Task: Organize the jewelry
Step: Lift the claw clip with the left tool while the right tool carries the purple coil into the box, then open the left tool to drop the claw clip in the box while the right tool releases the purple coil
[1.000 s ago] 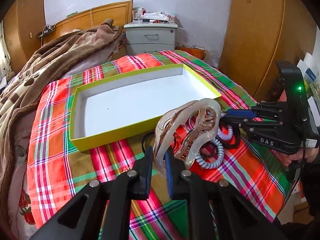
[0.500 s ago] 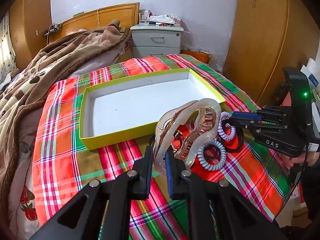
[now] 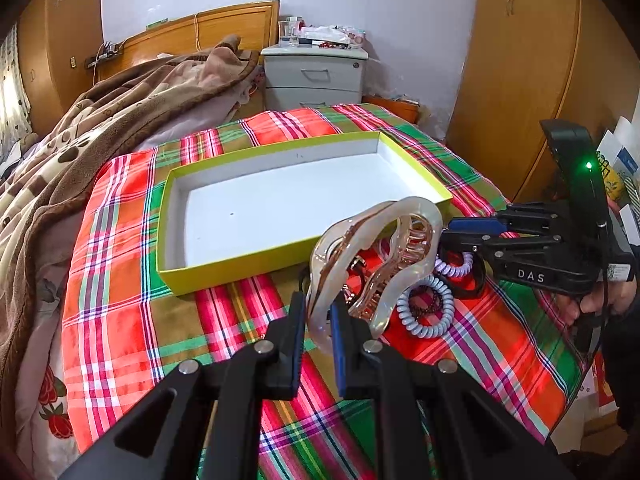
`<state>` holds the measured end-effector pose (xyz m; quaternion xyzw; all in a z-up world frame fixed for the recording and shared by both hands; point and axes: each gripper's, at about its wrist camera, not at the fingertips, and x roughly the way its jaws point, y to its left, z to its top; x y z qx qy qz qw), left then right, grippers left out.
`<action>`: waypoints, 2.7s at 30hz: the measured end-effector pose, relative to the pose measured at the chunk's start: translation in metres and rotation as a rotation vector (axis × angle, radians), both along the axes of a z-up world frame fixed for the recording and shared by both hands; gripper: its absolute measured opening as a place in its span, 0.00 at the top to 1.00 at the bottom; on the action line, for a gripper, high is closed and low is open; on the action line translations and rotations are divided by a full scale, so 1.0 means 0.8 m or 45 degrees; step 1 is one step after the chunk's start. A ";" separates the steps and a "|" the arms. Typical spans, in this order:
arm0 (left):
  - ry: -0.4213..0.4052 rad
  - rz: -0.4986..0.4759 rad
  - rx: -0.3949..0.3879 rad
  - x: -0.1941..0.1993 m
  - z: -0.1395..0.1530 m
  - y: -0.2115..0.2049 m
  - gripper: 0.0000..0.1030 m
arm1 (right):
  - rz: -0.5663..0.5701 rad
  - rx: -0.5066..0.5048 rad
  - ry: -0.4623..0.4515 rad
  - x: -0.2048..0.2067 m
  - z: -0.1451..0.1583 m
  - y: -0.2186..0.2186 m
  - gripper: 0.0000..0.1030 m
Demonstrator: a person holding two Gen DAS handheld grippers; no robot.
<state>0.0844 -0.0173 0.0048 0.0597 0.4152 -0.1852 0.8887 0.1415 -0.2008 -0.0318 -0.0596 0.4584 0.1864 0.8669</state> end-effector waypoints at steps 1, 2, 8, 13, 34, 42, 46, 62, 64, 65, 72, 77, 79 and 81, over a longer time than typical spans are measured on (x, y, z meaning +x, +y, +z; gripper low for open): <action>0.001 0.000 0.002 0.001 0.000 0.001 0.87 | 0.015 -0.012 0.001 0.001 0.000 0.002 0.81; 0.001 0.001 0.007 0.001 0.000 0.002 0.87 | 0.029 -0.021 0.002 0.000 0.000 0.003 0.81; 0.005 0.000 0.012 0.003 0.000 0.003 0.87 | 0.081 -0.112 0.000 0.002 0.003 0.014 0.88; -0.001 0.006 0.016 0.005 0.003 0.004 0.87 | 0.058 -0.109 -0.038 -0.006 0.008 0.012 0.90; -0.034 0.084 0.007 0.077 0.034 0.028 0.87 | -0.107 0.065 -0.146 0.056 0.072 -0.006 0.91; 0.017 0.156 0.012 0.142 0.015 0.037 0.87 | -0.193 0.045 -0.093 0.116 0.053 -0.009 0.91; 0.066 0.174 0.027 0.168 -0.003 0.036 0.87 | -0.204 0.047 -0.053 0.139 0.038 -0.007 0.91; 0.133 0.181 0.115 0.203 -0.032 0.024 0.87 | -0.172 -0.070 0.006 0.177 0.001 0.014 0.91; 0.129 0.179 0.125 0.203 -0.032 0.021 0.87 | -0.167 -0.077 0.009 0.178 -0.001 0.016 0.90; 0.132 0.180 0.124 0.204 -0.032 0.021 0.87 | -0.168 -0.086 0.008 0.180 -0.002 0.017 0.90; 0.143 0.176 0.128 0.208 -0.029 0.017 0.80 | -0.169 -0.117 0.018 0.183 -0.010 0.018 0.90; 0.144 0.176 0.122 0.210 -0.027 0.016 0.78 | -0.171 -0.122 0.012 0.183 -0.009 0.017 0.90; 0.151 0.177 0.116 0.211 -0.027 0.017 0.78 | -0.171 -0.121 0.014 0.184 -0.009 0.017 0.90; 0.152 0.175 0.097 0.211 -0.025 0.017 0.74 | -0.176 -0.115 0.010 0.184 -0.009 0.017 0.90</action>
